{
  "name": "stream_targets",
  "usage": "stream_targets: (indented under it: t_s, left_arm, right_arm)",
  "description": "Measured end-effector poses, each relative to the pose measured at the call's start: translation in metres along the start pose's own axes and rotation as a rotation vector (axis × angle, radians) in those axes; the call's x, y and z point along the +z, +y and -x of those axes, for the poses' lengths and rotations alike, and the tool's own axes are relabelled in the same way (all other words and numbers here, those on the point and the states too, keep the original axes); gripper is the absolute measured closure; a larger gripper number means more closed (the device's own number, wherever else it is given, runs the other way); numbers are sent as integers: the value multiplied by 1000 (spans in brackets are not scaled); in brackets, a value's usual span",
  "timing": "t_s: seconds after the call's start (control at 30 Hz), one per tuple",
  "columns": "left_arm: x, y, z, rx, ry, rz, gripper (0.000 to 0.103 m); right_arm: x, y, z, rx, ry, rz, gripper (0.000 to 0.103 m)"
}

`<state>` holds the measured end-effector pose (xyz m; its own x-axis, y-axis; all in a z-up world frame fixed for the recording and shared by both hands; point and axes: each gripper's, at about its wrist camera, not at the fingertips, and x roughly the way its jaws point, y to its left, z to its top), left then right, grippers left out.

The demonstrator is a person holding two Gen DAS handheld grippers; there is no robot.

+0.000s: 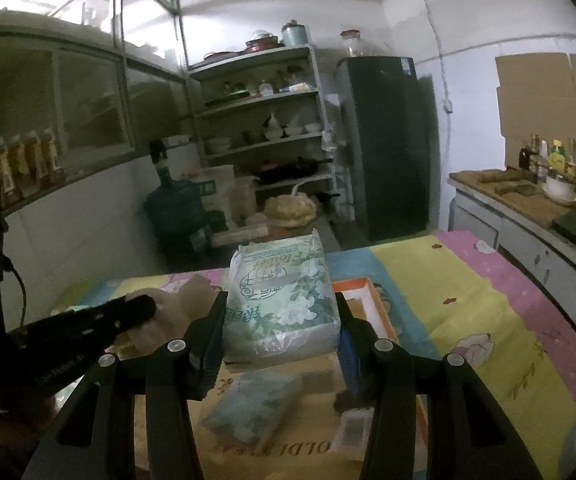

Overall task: Organize soft objects
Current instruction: 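Carry the plush toy and tissue pack over the cardboard box with both tools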

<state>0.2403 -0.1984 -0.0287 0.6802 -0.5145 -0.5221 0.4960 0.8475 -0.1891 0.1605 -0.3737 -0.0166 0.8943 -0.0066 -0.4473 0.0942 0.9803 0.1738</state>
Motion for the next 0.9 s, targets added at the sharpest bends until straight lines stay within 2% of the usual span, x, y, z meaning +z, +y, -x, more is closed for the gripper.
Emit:
stream_targets:
  t_s: [0.4, 0.9]
  left_arm:
    - [1, -1, -44, 31, 89, 0, 88]
    - [-2, -5, -72, 46, 171, -11, 88]
  right_arm:
    - [4, -22, -38, 13, 71, -29, 53]
    - [-1, -30, -76, 31, 176, -18, 53]
